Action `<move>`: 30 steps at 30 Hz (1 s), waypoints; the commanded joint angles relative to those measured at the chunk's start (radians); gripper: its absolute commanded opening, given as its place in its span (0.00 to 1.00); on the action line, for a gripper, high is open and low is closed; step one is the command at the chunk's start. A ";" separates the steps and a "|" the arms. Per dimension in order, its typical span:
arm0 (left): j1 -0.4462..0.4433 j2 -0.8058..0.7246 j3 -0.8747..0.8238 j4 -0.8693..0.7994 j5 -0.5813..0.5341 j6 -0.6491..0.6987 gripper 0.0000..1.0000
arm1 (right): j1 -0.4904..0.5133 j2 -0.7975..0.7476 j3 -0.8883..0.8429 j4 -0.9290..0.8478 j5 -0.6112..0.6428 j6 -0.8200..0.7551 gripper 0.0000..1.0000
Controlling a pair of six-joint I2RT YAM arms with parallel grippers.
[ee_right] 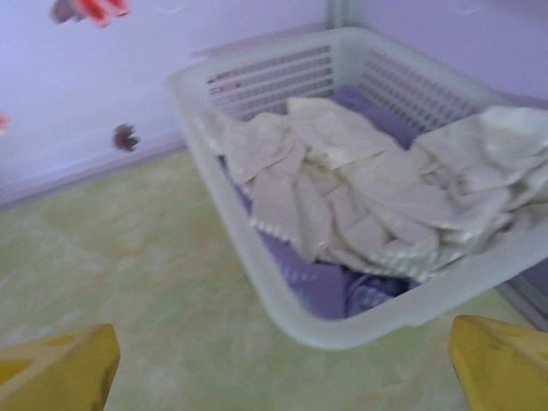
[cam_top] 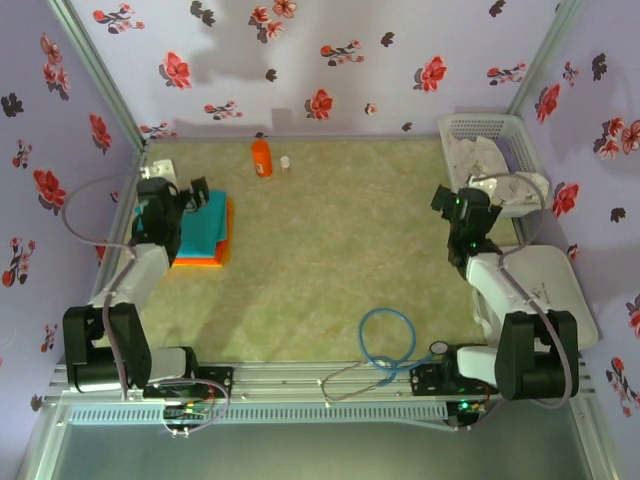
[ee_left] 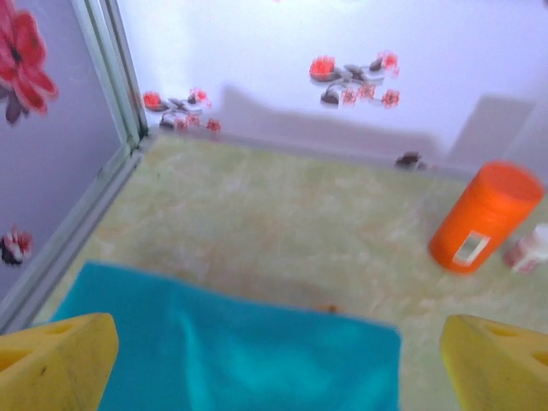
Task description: Fold and stack the t-shirts
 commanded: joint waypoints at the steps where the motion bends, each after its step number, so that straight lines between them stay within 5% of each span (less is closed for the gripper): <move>1: -0.019 -0.007 0.197 -0.395 0.029 -0.092 0.96 | -0.002 0.064 0.210 -0.400 0.110 0.171 0.99; 8: -0.065 -0.006 0.355 -0.781 0.119 -0.135 0.96 | -0.014 0.259 0.587 -0.688 0.017 0.221 0.99; 17: -0.126 -0.079 0.266 -0.828 0.188 -0.111 0.96 | -0.088 0.524 0.923 -0.850 0.032 0.279 0.98; 30: -0.183 -0.118 0.256 -0.833 0.188 -0.081 0.97 | -0.200 0.902 1.196 -0.938 -0.105 0.360 0.90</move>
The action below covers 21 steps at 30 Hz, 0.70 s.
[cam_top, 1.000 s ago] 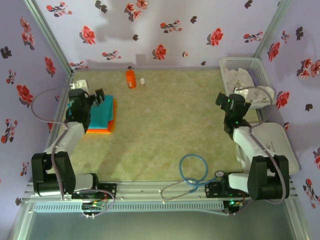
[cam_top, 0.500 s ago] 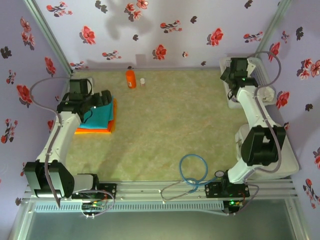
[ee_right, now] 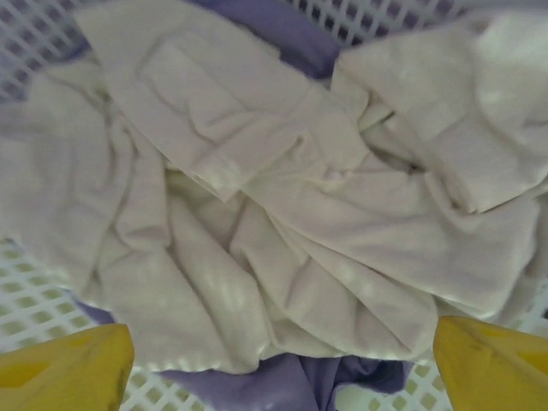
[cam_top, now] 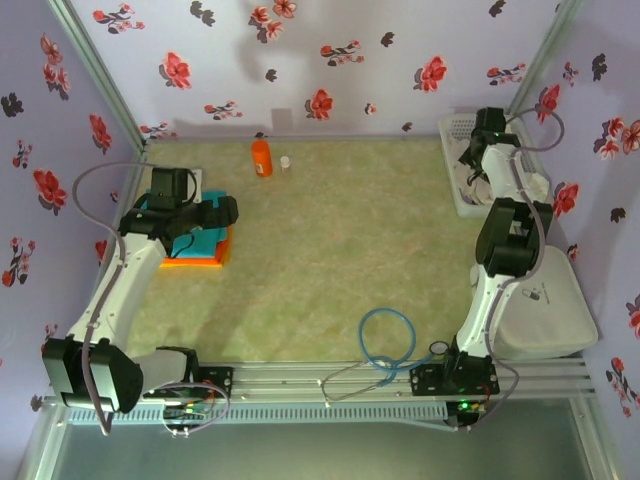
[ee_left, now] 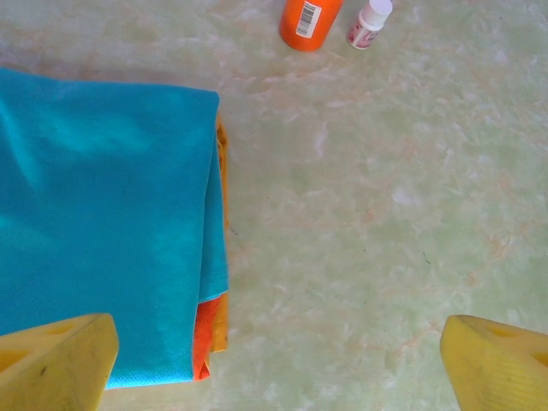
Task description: Fold and stack the t-shirts
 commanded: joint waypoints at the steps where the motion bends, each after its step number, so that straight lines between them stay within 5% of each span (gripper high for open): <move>1: -0.009 -0.024 -0.004 -0.017 0.016 0.019 0.97 | -0.013 0.044 0.051 -0.035 -0.068 0.054 0.88; 16: -0.019 -0.019 -0.014 -0.011 0.016 0.019 0.97 | -0.039 0.234 0.171 -0.060 -0.262 0.059 0.81; 21: -0.020 -0.019 -0.017 -0.010 0.015 0.015 0.97 | -0.055 0.245 0.165 -0.052 -0.283 0.063 0.69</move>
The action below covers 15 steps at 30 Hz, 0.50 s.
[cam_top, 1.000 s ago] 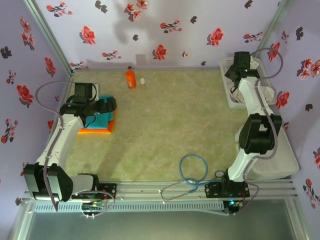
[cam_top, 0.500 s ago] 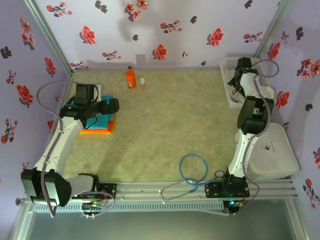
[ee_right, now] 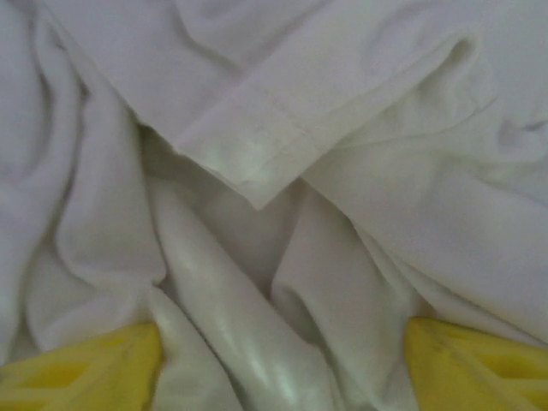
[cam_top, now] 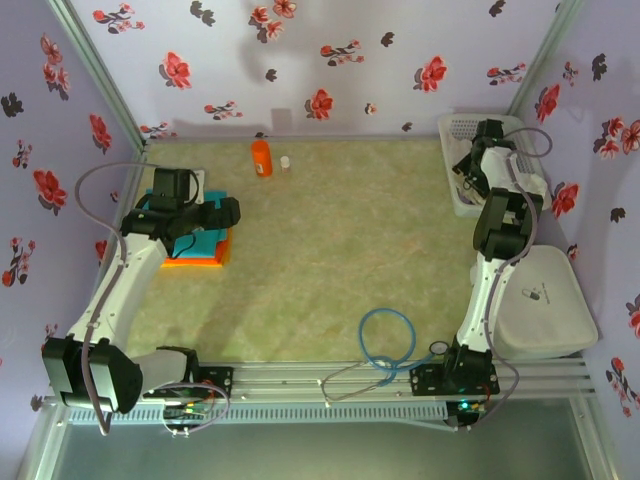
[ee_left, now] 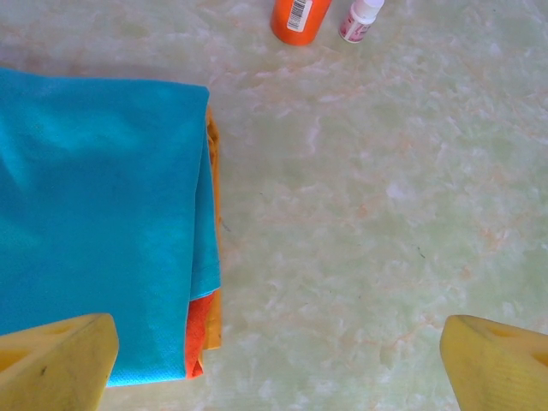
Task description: Fold and stack the t-shirts
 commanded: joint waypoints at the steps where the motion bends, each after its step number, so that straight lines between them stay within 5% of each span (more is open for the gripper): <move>1: -0.008 -0.019 -0.012 -0.007 0.012 0.015 0.97 | -0.010 0.014 0.013 -0.034 -0.036 0.009 0.64; 7: -0.010 -0.017 -0.016 -0.006 0.011 0.015 0.97 | -0.016 0.003 0.015 -0.038 -0.049 0.007 0.08; 9: -0.011 -0.016 -0.016 -0.008 0.012 0.016 0.97 | -0.016 -0.022 -0.001 -0.029 -0.022 0.011 0.00; 15: -0.014 -0.015 -0.013 -0.006 0.011 0.016 0.97 | -0.016 -0.176 -0.106 0.078 0.044 0.016 0.00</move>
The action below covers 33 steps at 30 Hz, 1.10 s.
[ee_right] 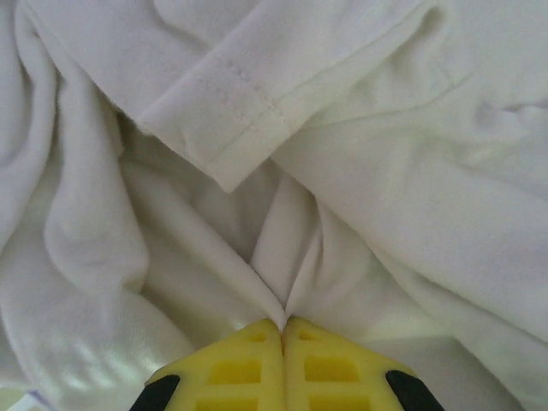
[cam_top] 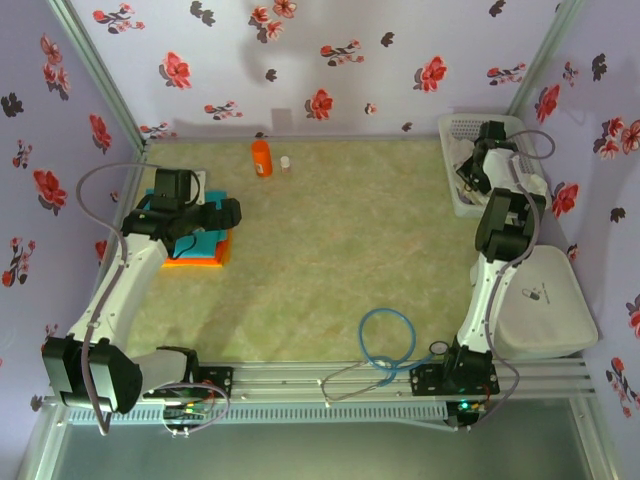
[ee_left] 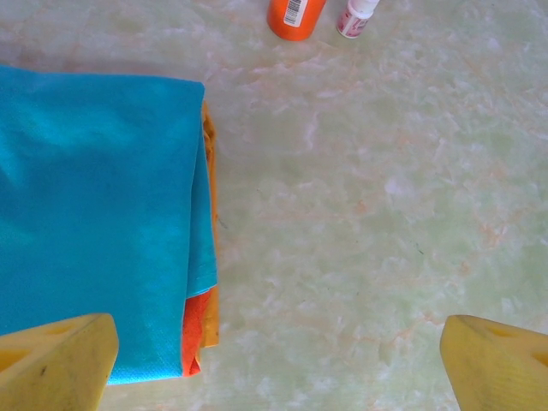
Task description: Fold and stack the t-shirts
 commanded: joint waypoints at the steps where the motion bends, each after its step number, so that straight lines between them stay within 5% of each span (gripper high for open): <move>1: -0.007 -0.015 -0.009 -0.006 0.011 0.018 0.97 | -0.003 -0.148 -0.056 0.063 0.067 0.007 0.00; 14: -0.007 -0.018 -0.011 -0.002 0.012 0.015 0.97 | 0.045 -0.549 -0.425 0.377 0.175 0.014 0.00; 22: -0.010 -0.018 -0.018 0.011 0.017 0.015 0.97 | 0.194 -0.854 -0.709 0.574 0.458 -0.115 0.00; 33: -0.011 -0.014 -0.026 0.024 0.026 0.018 0.97 | 0.460 -1.195 -0.885 0.809 0.771 -0.454 0.00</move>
